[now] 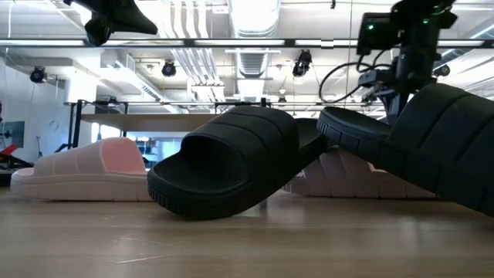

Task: Pick and place slides into the shelf
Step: Put the top green slide on the shelf

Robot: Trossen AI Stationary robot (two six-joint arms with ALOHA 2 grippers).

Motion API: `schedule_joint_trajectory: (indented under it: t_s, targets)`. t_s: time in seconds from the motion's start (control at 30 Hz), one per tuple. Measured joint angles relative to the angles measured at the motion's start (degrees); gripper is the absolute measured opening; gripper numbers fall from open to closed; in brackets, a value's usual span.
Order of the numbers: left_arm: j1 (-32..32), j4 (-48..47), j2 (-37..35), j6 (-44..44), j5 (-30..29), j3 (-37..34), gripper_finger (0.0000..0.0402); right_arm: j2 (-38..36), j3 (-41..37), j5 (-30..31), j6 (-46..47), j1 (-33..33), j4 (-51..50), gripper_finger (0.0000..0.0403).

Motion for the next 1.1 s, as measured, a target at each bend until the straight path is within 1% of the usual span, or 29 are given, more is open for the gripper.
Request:
schedule_joint_trajectory:
  t_s: [0.2, 0.37, 0.5, 0.57, 0.63, 0.8, 0.87, 1.0, 1.1]
  targets:
    - [0.0, -0.1, 0.4, 0.4, 0.0, 0.0, 0.0000, -5.7, -8.6, -2.8, 3.4, -2.4, 8.9, 0.0200]
    - [0.0, -0.1, 0.8, 0.4, 0.0, 0.0, 0.0000, -6.9, -14.2, -0.1, 5.8, -2.6, 18.1, 0.0200]
    - [0.0, 0.0, 0.6, 0.4, 0.0, 0.0, 0.0000, -6.5, -16.6, 0.0, 5.9, -2.6, 26.2, 0.0194]
    - [0.0, -0.1, 0.4, 0.4, 0.0, 0.0, 0.0000, -6.1, -16.8, -0.3, 6.3, -2.6, 28.7, 0.0176]
    - [0.0, 0.0, 0.3, 0.4, 0.0, 0.0, 0.0000, -5.6, -16.9, -0.3, 6.4, -2.6, 29.6, 0.0144]
    - [0.0, -0.1, 0.2, 0.4, -0.2, 0.0, 0.0000, -5.0, -16.7, -0.1, 7.5, -2.6, 30.0, 0.0029]
    - [0.0, -0.1, 0.2, 0.4, -0.2, 0.0, 0.0000, -5.0, -16.7, -0.1, 8.3, -2.6, 30.8, 0.0018]
    - [0.0, -0.2, 0.3, 0.4, -0.2, 0.0, 0.0000, -6.0, -16.5, 0.1, 10.2, -2.6, 35.3, 0.0012]
    - [0.0, -0.2, 0.1, 0.4, -0.2, 0.0, 0.0000, -7.1, -13.6, 0.2, 10.5, -2.6, 35.6, 0.0011]
